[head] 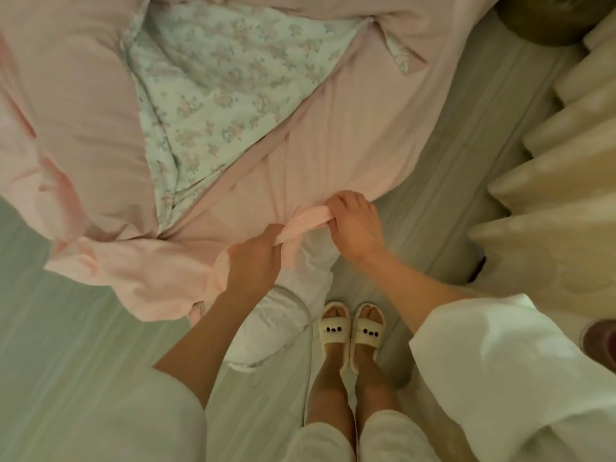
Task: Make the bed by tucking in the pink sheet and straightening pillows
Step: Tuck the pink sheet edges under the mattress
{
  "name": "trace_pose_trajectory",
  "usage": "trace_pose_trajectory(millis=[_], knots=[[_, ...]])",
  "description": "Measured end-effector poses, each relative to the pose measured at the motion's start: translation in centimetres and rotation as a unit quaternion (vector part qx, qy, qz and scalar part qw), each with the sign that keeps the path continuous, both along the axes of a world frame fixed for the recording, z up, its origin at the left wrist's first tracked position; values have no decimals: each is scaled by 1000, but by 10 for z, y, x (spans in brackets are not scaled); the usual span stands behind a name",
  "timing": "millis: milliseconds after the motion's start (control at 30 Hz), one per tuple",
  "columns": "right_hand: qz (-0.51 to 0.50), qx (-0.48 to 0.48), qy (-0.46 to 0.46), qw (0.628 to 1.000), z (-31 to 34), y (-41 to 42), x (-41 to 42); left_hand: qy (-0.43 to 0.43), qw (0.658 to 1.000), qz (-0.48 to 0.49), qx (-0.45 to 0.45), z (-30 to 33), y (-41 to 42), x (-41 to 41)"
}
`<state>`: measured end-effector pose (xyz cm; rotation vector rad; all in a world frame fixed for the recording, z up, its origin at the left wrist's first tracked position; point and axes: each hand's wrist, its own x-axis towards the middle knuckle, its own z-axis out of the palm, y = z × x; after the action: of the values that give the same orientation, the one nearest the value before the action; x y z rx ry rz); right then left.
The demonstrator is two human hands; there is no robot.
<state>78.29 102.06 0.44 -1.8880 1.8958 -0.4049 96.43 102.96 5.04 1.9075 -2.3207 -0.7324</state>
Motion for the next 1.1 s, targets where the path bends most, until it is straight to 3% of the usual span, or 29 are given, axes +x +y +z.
trace_pose_trajectory(millis=[133,233,300,367,400,467,500,533,633,667,833,967,1100], knots=[[-1,-29,19,999,2,25,-11,-92,995,-29,6,6,13,-6],[-20,38,19,999,6,46,-22,-197,977,-70,39,10,19,-2],[-72,121,-14,990,7,54,-28,-250,967,-46,25,13,24,13],[-167,136,-66,974,9,58,-24,-277,961,-7,6,16,30,37],[-215,125,-98,964,12,57,-20,-266,964,10,8,15,31,48],[-300,118,-173,931,21,63,0,-136,989,48,37,15,39,70],[-344,129,-234,900,24,67,11,-48,995,62,54,16,43,75],[-392,161,-325,846,28,71,25,24,995,70,63,19,47,78],[-449,303,-585,604,44,95,73,129,989,62,42,28,65,94],[-437,324,-630,555,48,98,83,142,987,61,37,31,65,95],[-396,294,-755,433,66,105,128,164,986,-12,31,41,86,114],[-406,279,-736,465,71,107,131,176,980,-74,64,42,126,101],[-449,250,-667,539,61,127,125,120,989,-84,16,27,158,99]])
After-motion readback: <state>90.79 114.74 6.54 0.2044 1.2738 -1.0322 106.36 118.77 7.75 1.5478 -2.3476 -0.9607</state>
